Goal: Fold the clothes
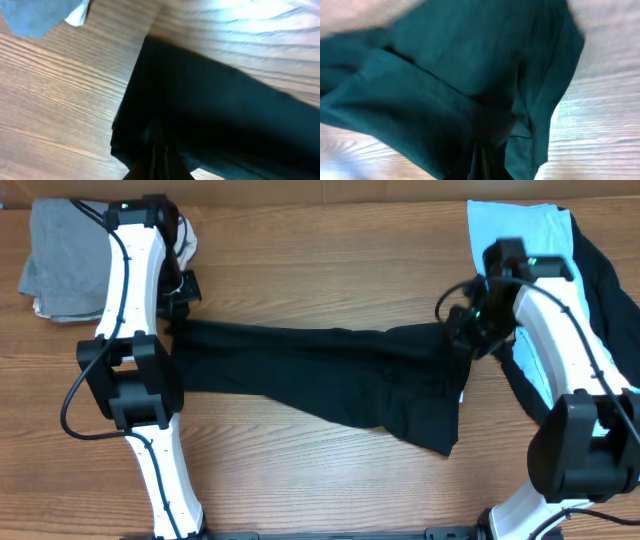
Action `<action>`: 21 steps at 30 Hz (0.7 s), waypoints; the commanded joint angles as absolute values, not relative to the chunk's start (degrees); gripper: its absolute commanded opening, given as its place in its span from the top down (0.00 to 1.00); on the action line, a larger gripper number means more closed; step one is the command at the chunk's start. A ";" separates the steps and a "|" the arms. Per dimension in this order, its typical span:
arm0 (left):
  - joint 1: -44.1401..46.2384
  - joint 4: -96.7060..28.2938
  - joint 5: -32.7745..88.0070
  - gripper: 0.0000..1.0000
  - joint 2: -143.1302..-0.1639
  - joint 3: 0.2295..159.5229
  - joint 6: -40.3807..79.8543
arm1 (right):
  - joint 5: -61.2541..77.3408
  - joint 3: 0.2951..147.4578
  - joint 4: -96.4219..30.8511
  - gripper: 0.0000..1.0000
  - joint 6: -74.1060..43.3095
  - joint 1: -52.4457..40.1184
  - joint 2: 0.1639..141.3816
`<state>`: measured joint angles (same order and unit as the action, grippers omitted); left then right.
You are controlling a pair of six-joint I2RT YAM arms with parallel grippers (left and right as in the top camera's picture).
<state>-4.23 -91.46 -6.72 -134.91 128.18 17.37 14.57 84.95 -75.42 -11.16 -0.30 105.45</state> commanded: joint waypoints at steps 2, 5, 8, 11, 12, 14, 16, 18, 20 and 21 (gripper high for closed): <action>-4.54 -90.24 -9.69 0.96 -134.87 121.84 16.23 | 13.82 78.48 -73.56 0.96 -12.47 0.03 102.37; -4.54 -87.07 -9.69 0.66 -134.87 116.92 16.25 | 13.69 77.78 -73.93 0.91 -11.77 0.03 102.32; -4.60 -84.38 -9.76 0.17 -134.87 114.45 16.27 | 13.58 77.80 -74.00 0.63 -11.49 0.03 102.26; -4.97 -84.07 -10.11 0.04 -134.87 115.22 16.29 | 13.61 77.91 -74.04 0.30 -10.20 0.03 102.19; -5.19 -84.23 -10.09 0.01 -134.87 115.96 16.29 | 13.58 78.22 -74.24 0.28 -10.20 0.03 102.10; -5.48 -84.55 -10.04 0.00 -134.87 116.99 16.29 | 13.58 78.94 -74.48 0.27 -10.00 0.03 101.78; -5.91 -84.84 -10.02 0.00 -134.87 117.60 15.97 | 13.56 79.94 -74.28 0.27 -9.98 0.03 100.47; -6.11 -84.71 -8.84 0.00 -134.87 117.38 13.52 | 13.58 80.47 -73.93 0.27 -9.67 0.03 99.02; -6.15 -83.05 -7.18 0.00 -134.87 116.60 9.89 | 13.56 80.58 -73.56 0.25 -8.91 0.03 97.56; -6.15 -82.15 -6.74 0.00 -134.87 116.27 9.02 | 13.58 80.58 -73.52 0.23 -8.91 0.03 97.08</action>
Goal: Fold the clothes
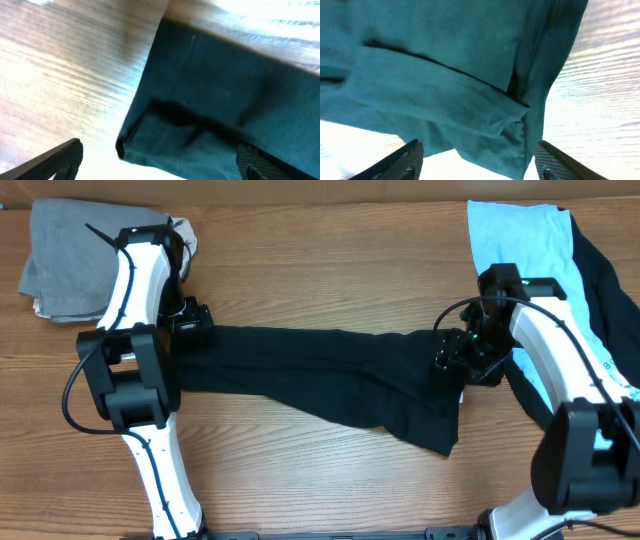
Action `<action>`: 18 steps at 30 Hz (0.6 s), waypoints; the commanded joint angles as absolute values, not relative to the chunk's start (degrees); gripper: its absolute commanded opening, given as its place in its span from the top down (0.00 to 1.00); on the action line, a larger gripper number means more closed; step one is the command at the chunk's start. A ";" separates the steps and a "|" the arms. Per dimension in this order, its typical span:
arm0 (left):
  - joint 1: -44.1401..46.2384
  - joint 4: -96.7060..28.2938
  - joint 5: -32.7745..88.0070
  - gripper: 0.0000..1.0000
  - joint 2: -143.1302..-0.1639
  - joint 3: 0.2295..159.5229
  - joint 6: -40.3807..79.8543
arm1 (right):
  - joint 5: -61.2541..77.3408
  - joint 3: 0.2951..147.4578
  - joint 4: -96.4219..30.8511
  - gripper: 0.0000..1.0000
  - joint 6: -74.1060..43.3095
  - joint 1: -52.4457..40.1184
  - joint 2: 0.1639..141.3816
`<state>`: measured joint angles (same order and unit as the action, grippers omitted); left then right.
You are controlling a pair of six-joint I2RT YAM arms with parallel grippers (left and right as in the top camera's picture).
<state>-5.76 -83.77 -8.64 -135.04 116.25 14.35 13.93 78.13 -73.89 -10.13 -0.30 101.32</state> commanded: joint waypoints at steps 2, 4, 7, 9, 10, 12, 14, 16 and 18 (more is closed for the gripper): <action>-6.15 -79.83 -5.80 0.00 -134.89 115.02 7.35 | 13.58 80.58 -73.56 0.23 -8.69 0.03 96.44; -6.15 -77.80 -5.26 0.01 -134.89 113.47 5.91 | 13.61 80.58 -73.82 0.23 -8.69 0.01 96.42; -6.15 -75.83 -4.05 0.06 -134.89 110.48 4.16 | 13.61 80.58 -74.13 0.24 -8.71 0.01 96.44; -6.17 -74.46 -3.38 0.11 -134.89 108.18 3.38 | 13.61 80.58 -74.11 0.25 -8.73 0.01 96.44; -6.20 -73.78 -3.36 0.15 -134.89 107.00 3.16 | 13.61 80.58 -74.04 0.26 -8.73 0.01 96.44; -6.26 -72.66 -3.36 0.22 -134.89 104.92 3.18 | 13.61 80.58 -73.97 0.27 -8.73 0.01 96.44; -6.42 -71.83 -3.36 0.32 -134.89 102.98 3.18 | 13.61 80.58 -74.00 0.28 -8.73 0.01 96.44; -6.66 -71.24 -3.36 0.49 -134.89 101.60 3.20 | 13.61 80.58 -73.95 0.29 -8.75 0.01 96.44; -6.85 -71.24 -3.36 0.75 -134.89 101.08 3.22 | 13.61 80.58 -73.89 0.32 -8.75 0.01 96.44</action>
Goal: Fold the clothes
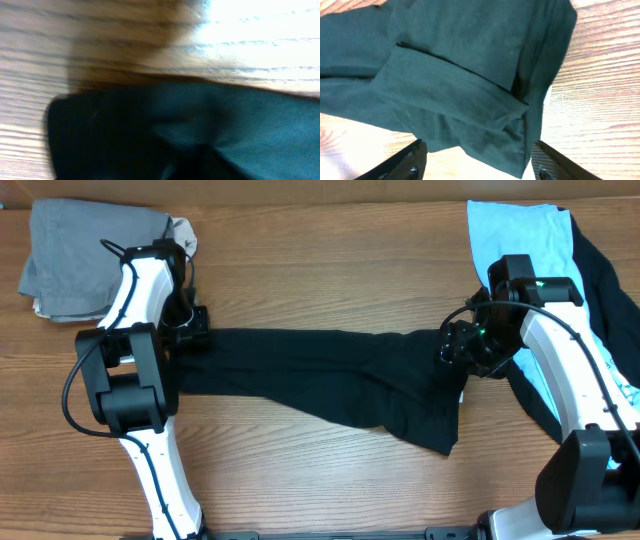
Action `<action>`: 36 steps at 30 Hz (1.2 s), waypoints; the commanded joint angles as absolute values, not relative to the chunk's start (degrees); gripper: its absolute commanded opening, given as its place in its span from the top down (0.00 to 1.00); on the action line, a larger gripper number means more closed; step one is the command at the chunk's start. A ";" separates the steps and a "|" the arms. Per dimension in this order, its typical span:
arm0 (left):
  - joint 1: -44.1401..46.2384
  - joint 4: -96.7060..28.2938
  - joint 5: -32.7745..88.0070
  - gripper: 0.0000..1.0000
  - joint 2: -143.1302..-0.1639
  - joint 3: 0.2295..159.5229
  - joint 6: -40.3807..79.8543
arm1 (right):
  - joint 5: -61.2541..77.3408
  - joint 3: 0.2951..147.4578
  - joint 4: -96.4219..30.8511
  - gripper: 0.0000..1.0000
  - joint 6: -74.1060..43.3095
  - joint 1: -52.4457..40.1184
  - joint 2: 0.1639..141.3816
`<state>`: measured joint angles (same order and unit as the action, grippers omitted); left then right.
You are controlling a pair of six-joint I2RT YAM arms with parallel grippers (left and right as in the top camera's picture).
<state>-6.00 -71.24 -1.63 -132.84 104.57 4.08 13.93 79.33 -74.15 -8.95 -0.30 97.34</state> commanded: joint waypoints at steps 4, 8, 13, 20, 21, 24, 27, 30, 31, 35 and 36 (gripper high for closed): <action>-6.87 -71.00 -3.38 0.96 -134.87 101.21 3.27 | 14.09 80.58 -72.66 0.38 -9.21 0.01 96.44; -6.85 -74.15 -3.27 0.96 -134.82 104.95 4.27 | 15.66 80.36 -69.73 0.56 -11.05 -0.05 96.51; -6.66 -81.21 -2.87 0.96 -134.15 113.71 4.29 | 16.49 78.63 -65.67 0.78 -12.43 -1.21 97.08; -2.13 -87.64 -1.43 0.96 -129.64 120.40 6.20 | 16.64 77.19 -63.24 0.81 -12.73 -1.65 97.91; -0.43 -88.25 -1.41 0.96 -128.57 120.40 6.72 | 16.64 77.19 -63.07 0.81 -12.73 -1.65 97.91; 3.46 -89.49 -1.41 0.96 -127.20 120.40 7.75 | 16.60 77.19 -62.76 0.81 -12.69 -1.50 97.91; 7.79 -89.84 -1.39 0.96 -127.07 120.38 8.49 | 16.62 77.19 -62.19 0.81 -12.69 -1.50 97.91; 11.88 -89.30 -1.43 0.96 -127.20 120.16 9.56 | 16.62 77.19 -61.95 0.81 -12.69 -1.50 97.91; 13.06 -89.12 -1.43 0.96 -127.22 120.16 10.04 | 16.62 77.19 -61.95 0.80 -12.69 -1.50 97.91; 17.08 -88.16 -1.98 0.96 -127.20 120.16 11.55 | 16.60 77.19 -61.95 0.80 -12.67 -1.50 97.91; 17.69 -87.94 -2.15 0.96 -127.22 120.14 12.08 | 16.62 77.19 -61.93 0.80 -12.67 -1.50 97.91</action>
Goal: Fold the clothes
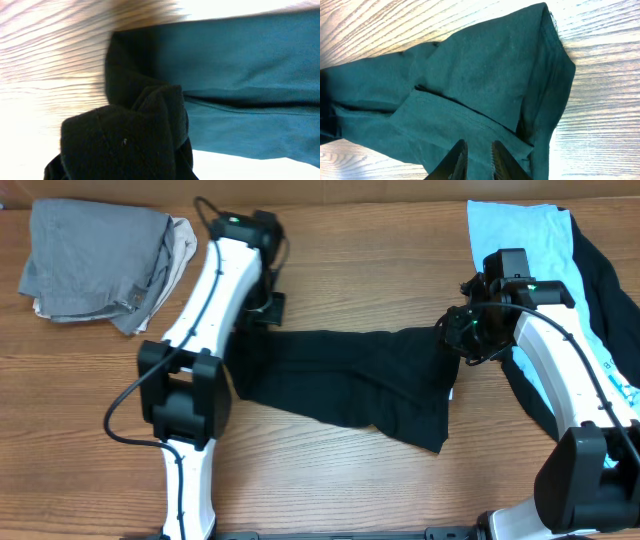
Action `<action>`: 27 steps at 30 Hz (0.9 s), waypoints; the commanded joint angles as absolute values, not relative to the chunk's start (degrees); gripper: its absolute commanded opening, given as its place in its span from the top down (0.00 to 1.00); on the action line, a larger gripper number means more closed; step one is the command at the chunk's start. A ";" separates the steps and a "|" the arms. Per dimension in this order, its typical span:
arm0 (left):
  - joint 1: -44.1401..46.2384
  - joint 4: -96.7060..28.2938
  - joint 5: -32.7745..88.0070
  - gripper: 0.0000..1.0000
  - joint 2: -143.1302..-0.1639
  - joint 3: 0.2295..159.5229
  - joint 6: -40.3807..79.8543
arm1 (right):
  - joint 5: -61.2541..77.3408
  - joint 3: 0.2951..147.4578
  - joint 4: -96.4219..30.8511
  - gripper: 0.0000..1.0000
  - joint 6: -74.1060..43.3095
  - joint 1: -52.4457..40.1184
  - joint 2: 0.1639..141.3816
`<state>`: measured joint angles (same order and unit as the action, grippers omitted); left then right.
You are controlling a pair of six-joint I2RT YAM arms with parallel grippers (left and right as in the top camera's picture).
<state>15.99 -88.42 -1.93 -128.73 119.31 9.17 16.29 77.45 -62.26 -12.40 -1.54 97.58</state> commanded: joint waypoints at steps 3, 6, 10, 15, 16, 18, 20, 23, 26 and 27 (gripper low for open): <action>19.00 -87.15 -1.67 0.96 -127.22 120.14 13.13 | 16.60 77.19 -61.93 0.80 -12.62 -1.50 97.91; 20.01 -86.89 -1.39 0.96 -127.22 120.14 13.63 | 16.60 77.19 -61.73 0.80 -12.62 -1.50 97.91; 21.37 -86.63 -0.80 0.96 -127.22 120.14 14.39 | 16.60 77.19 -61.76 0.80 -12.64 -1.50 97.91; 23.16 -85.69 1.23 0.96 -127.22 120.11 14.48 | 16.60 77.19 -61.78 0.80 -12.64 -1.50 97.91; 23.55 -85.62 1.32 0.96 -127.22 120.11 14.90 | 16.60 77.19 -61.78 0.80 -12.64 -1.50 97.91; 24.40 -85.17 1.37 0.95 -127.22 120.11 15.55 | 16.60 77.19 -61.76 0.80 -12.64 -1.50 97.91; 25.02 -84.73 1.80 0.94 -127.22 120.09 16.10 | 16.60 77.19 -61.76 0.80 -12.64 -1.50 97.91; 25.96 -84.27 3.64 0.83 -127.22 120.11 16.36 | 16.58 77.19 -61.73 0.80 -12.64 -1.50 97.91; 27.07 -83.90 5.17 0.25 -127.22 120.09 16.29 | 16.58 77.19 -61.71 0.79 -12.62 -1.50 97.91; 27.40 -83.83 4.91 0.15 -127.22 120.09 16.01 | 16.58 77.19 -61.71 0.79 -12.62 -1.50 97.91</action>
<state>25.89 -84.09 2.39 -128.73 119.31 15.16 16.32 77.45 -62.13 -12.38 -1.54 97.65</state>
